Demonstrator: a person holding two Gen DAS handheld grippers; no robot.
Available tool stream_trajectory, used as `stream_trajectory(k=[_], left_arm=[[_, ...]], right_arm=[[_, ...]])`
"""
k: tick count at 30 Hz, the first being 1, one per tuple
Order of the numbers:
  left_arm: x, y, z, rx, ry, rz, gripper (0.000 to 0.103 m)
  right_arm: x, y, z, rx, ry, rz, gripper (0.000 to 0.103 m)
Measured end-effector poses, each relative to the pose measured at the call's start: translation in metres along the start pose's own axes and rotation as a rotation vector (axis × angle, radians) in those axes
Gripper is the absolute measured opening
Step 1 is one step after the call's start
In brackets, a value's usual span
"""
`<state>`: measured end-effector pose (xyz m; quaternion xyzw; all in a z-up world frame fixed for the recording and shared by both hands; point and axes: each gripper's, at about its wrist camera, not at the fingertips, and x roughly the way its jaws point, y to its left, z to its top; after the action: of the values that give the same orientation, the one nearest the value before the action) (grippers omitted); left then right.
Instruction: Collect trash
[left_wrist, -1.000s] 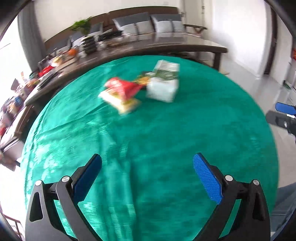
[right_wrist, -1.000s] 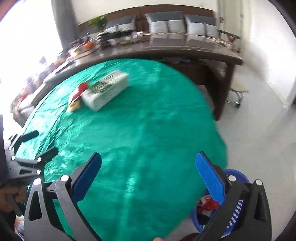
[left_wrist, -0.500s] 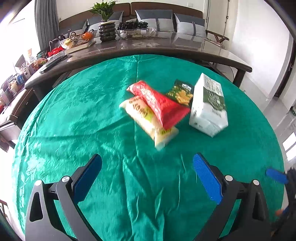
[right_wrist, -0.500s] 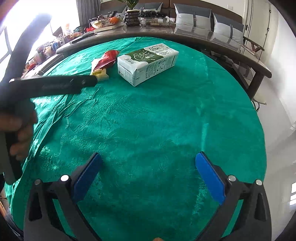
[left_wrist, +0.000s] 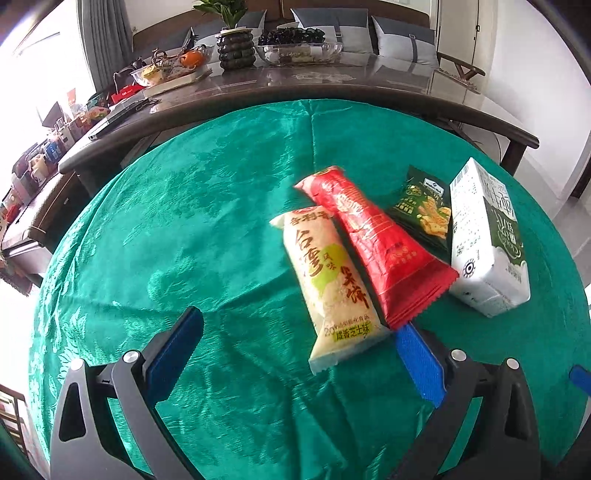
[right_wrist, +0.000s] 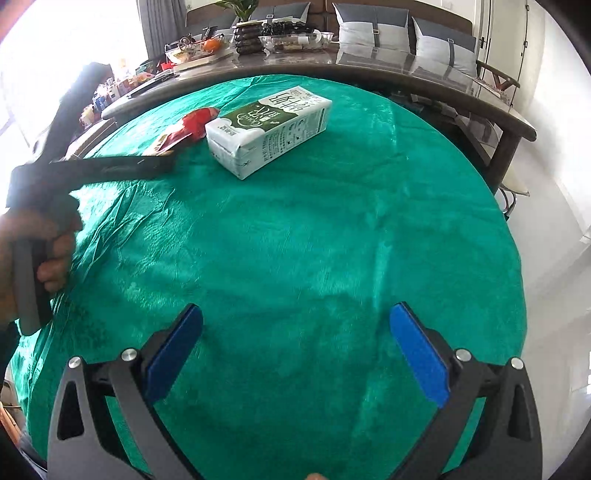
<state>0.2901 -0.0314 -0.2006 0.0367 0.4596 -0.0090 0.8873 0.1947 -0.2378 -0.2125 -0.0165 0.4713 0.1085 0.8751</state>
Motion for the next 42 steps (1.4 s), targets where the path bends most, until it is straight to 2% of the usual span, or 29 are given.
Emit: stream_trajectory(k=[4, 7, 10, 13, 15, 16, 17, 18, 19, 20, 21, 22, 25, 30, 35, 36, 37, 38, 39, 41, 42], left_arm=[[-0.006, 0.024, -0.013, 0.035, 0.0, 0.002, 0.099], [-0.008, 0.033, -0.015, 0.032, -0.009, -0.06, 0.099], [-0.009, 0.024, -0.012, 0.07, -0.024, -0.113, 0.099], [-0.008, 0.008, -0.004, 0.169, -0.061, -0.064, 0.097], [-0.002, 0.005, 0.002, 0.186, -0.04, -0.07, 0.084], [0.001, 0.006, 0.004, 0.184, -0.024, -0.081, 0.074], [0.004, 0.008, 0.006, 0.177, -0.011, -0.092, 0.071], [0.006, 0.01, 0.007, 0.167, -0.007, -0.104, 0.069], [0.006, 0.012, 0.007, 0.161, -0.002, -0.111, 0.063], [0.006, 0.014, 0.008, 0.155, 0.002, -0.13, 0.053], [0.006, 0.014, 0.009, 0.149, 0.008, -0.156, 0.047], [0.004, 0.015, 0.008, 0.147, 0.01, -0.164, 0.033], [-0.002, 0.016, 0.005, 0.147, 0.018, -0.171, 0.025], [-0.029, 0.033, -0.018, 0.093, 0.019, -0.204, 0.024], [-0.063, 0.038, -0.059, 0.062, 0.003, -0.251, 0.024], [-0.067, 0.037, -0.067, 0.061, 0.002, -0.26, 0.024], [-0.069, 0.034, -0.074, 0.059, 0.002, -0.266, 0.025], [-0.07, 0.032, -0.079, 0.06, -0.002, -0.262, 0.028], [-0.07, 0.03, -0.084, 0.065, -0.012, -0.248, 0.033], [-0.069, 0.029, -0.089, 0.07, -0.015, -0.215, 0.066], [-0.068, 0.029, -0.091, 0.071, -0.017, -0.209, 0.072]], right_arm=[[0.004, 0.001, 0.026, 0.005, -0.015, -0.008, 0.098], [0.01, 0.001, 0.059, 0.075, -0.049, 0.019, 0.098], [0.021, 0.005, 0.098, 0.181, -0.071, 0.087, 0.098], [0.04, 0.014, 0.129, 0.232, -0.026, 0.102, 0.098], [0.052, 0.015, 0.14, 0.256, 0.006, 0.077, 0.098], [0.06, 0.015, 0.143, 0.267, 0.043, 0.063, 0.097], [0.065, 0.016, 0.146, 0.279, 0.07, 0.069, 0.094], [0.069, 0.015, 0.146, 0.289, 0.092, 0.083, 0.082], [0.071, 0.015, 0.146, 0.288, 0.11, 0.079, 0.066], [0.071, 0.013, 0.146, 0.284, 0.114, 0.069, 0.062], [0.069, 0.012, 0.145, 0.284, 0.11, 0.069, 0.057], [0.066, 0.01, 0.143, 0.278, 0.108, 0.068, 0.054], [0.051, 0.002, 0.133, 0.229, 0.099, 0.059, 0.05], [0.012, -0.001, 0.09, 0.124, 0.094, 0.056, 0.047], [-0.025, 0.019, 0.027, 0.061, 0.035, 0.076, 0.047], [-0.027, 0.023, 0.017, 0.05, 0.017, 0.059, 0.048], [-0.028, 0.025, 0.007, 0.046, -0.011, 0.03, 0.051], [-0.027, 0.027, 0.003, 0.047, -0.028, 0.013, 0.071], [-0.025, 0.029, -0.002, 0.051, -0.04, 0.002, 0.083], [-0.017, 0.032, -0.005, 0.044, -0.056, -0.016, 0.083], [-0.011, 0.034, -0.006, 0.036, -0.053, -0.018, 0.083]])
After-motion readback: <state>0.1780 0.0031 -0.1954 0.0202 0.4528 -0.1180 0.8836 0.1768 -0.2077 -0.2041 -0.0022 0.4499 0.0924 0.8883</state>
